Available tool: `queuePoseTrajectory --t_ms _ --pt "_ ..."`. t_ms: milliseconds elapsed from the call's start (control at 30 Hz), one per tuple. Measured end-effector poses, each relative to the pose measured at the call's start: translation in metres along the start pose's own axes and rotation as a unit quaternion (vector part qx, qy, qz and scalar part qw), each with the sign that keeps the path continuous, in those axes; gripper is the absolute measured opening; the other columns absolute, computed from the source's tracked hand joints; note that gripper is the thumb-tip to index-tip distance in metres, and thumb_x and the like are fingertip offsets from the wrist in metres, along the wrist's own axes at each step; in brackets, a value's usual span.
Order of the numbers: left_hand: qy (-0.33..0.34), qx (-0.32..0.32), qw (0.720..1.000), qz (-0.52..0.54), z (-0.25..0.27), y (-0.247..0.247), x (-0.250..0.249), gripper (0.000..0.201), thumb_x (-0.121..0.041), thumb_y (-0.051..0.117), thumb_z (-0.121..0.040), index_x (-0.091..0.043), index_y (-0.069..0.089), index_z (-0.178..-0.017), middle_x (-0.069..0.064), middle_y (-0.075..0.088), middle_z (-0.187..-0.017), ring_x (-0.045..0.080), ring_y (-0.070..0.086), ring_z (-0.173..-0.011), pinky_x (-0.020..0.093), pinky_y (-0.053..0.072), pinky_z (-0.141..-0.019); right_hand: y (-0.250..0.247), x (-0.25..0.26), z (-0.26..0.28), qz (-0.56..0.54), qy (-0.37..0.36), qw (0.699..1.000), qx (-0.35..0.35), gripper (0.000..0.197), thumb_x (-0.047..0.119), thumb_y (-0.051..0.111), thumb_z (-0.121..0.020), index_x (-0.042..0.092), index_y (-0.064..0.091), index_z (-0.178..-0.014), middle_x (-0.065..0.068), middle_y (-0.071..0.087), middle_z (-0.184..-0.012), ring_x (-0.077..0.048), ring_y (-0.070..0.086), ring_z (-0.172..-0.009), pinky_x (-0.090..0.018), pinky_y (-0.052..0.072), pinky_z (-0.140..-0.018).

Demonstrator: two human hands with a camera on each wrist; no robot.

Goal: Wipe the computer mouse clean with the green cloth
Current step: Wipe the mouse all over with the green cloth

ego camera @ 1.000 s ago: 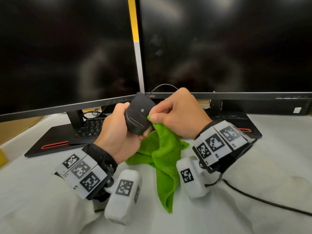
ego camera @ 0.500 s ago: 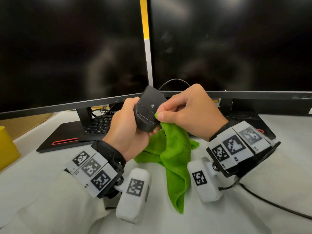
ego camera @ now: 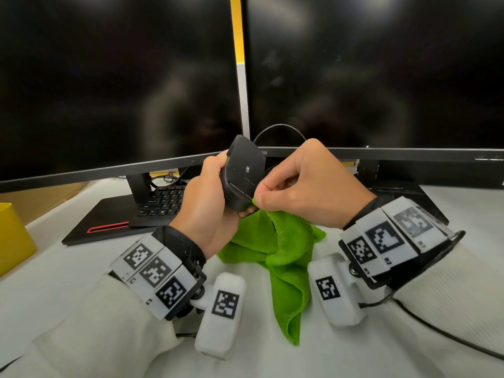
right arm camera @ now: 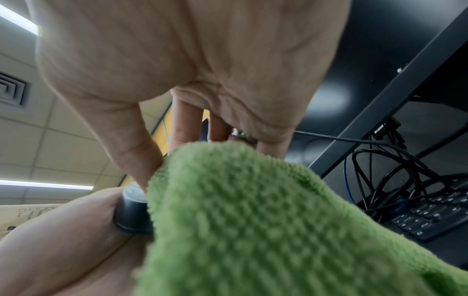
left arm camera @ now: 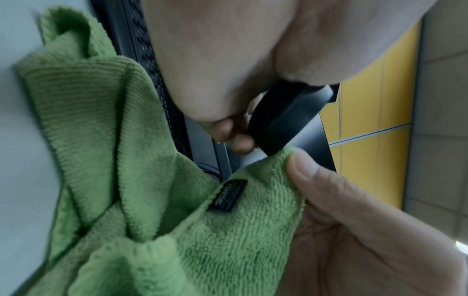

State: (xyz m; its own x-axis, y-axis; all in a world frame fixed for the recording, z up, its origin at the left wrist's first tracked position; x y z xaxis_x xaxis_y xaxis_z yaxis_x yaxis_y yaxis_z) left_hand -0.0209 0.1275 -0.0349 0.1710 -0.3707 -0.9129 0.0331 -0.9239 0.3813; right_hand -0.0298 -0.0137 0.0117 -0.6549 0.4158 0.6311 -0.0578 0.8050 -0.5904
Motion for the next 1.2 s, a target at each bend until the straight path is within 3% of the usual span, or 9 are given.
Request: queuePoseTrajectory --t_ms 300,400,533,700,867,933,1000,1067,1200 --pt "0.026 -0.022 0.999 -0.022 0.000 -0.001 -0.002 0.030 -0.035 0.049 -0.103 -0.019 0.073 -0.095 0.010 0.075 -0.096 0.027 0.070 -0.085 0.038 0.053 -0.069 0.005 -0.002 -0.001 0.033 0.002 0.999 -0.016 0.014 0.015 0.078 -0.075 0.020 0.081 -0.063 0.002 0.069 -0.053 -0.001 0.058 -0.047 -0.017 0.045 -0.054" --pt "0.038 -0.019 0.999 -0.027 0.001 0.000 -0.002 0.038 -0.033 0.047 -0.105 -0.025 0.076 -0.082 0.005 0.076 -0.086 0.020 0.073 -0.075 0.033 0.056 -0.062 0.005 -0.001 0.000 0.027 -0.007 0.999 -0.022 0.014 0.014 0.077 -0.076 0.019 0.081 -0.064 0.003 0.069 -0.052 -0.001 0.057 -0.047 -0.017 0.045 -0.054" --pt "0.040 -0.014 0.999 -0.014 0.002 0.002 0.003 0.033 -0.030 0.045 -0.107 -0.020 0.074 -0.094 0.001 0.077 -0.075 0.013 0.073 -0.066 0.023 0.054 -0.051 0.005 0.004 0.000 0.000 -0.028 0.999 -0.029 0.014 0.012 0.077 -0.078 0.017 0.082 -0.066 0.002 0.070 -0.054 0.000 0.058 -0.049 -0.019 0.046 -0.055" --pt "0.038 -0.046 0.998 -0.019 0.003 0.001 0.005 0.035 -0.028 0.047 -0.107 -0.013 0.067 -0.132 0.015 0.079 -0.113 0.027 0.076 -0.102 0.037 0.061 -0.082 0.003 0.012 0.001 -0.044 -0.056 0.997 -0.036 0.012 0.005 0.078 -0.080 0.013 0.084 -0.072 -0.001 0.075 -0.060 0.000 0.062 -0.054 -0.018 0.050 -0.055" --pt "0.045 -0.054 0.997 -0.025 -0.001 -0.003 0.008 0.036 -0.027 0.047 -0.106 -0.017 0.064 -0.136 0.018 0.075 -0.123 0.033 0.072 -0.115 0.049 0.056 -0.101 0.006 0.011 0.001 -0.065 -0.058 0.995 -0.039 0.011 0.004 0.079 -0.080 0.012 0.085 -0.075 -0.003 0.077 -0.064 -0.003 0.065 -0.058 -0.022 0.052 -0.057" --pt "0.045 -0.056 0.997 -0.019 -0.001 -0.003 0.008 0.036 -0.027 0.046 -0.107 -0.017 0.063 -0.137 0.017 0.076 -0.119 0.032 0.074 -0.112 0.045 0.060 -0.095 0.007 0.007 0.001 -0.052 -0.047 0.997 -0.031 0.010 0.007 0.080 -0.080 0.015 0.085 -0.076 0.002 0.078 -0.066 -0.001 0.067 -0.060 -0.021 0.053 -0.060" --pt "0.044 -0.049 0.998 -0.011 -0.002 -0.004 0.007 0.036 -0.026 0.044 -0.108 -0.017 0.063 -0.137 0.011 0.078 -0.105 0.026 0.076 -0.094 0.034 0.062 -0.071 0.008 0.002 0.000 -0.030 -0.033 0.999 -0.024 0.010 0.011 0.080 -0.080 0.018 0.085 -0.074 0.002 0.077 -0.066 -0.005 0.069 -0.061 -0.027 0.056 -0.061" --pt "0.055 -0.042 0.998 -0.014 -0.003 -0.004 0.004 0.036 -0.027 0.041 -0.108 -0.018 0.063 -0.135 0.007 0.075 -0.094 0.020 0.071 -0.079 0.026 0.054 -0.052 0.008 -0.002 0.000 -0.019 -0.020 0.999 -0.019 0.010 0.014 0.079 -0.079 0.019 0.085 -0.073 -0.001 0.077 -0.066 -0.015 0.072 -0.064 -0.035 0.060 -0.063" --pt "0.068 -0.045 0.996 -0.028 -0.001 -0.003 0.003 0.036 -0.027 0.041 -0.108 -0.017 0.064 -0.134 0.006 0.072 -0.092 0.019 0.068 -0.078 0.026 0.053 -0.054 0.008 -0.004 0.000 -0.012 -0.018 1.000 -0.015 0.012 0.012 0.078 -0.078 0.018 0.084 -0.070 -0.002 0.077 -0.065 -0.018 0.073 -0.064 -0.035 0.061 -0.062"
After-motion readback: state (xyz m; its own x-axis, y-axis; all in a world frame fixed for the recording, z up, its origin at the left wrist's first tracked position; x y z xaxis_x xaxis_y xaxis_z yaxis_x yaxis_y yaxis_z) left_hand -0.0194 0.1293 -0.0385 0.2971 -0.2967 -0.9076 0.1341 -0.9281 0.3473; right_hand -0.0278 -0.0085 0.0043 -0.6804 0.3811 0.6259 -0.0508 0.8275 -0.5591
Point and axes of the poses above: each hand's wrist, its own z-axis away from the middle knuckle, its own y-axis out of the palm, x = y × z, the point moved 7 cm from there along -z, towards the middle knuckle
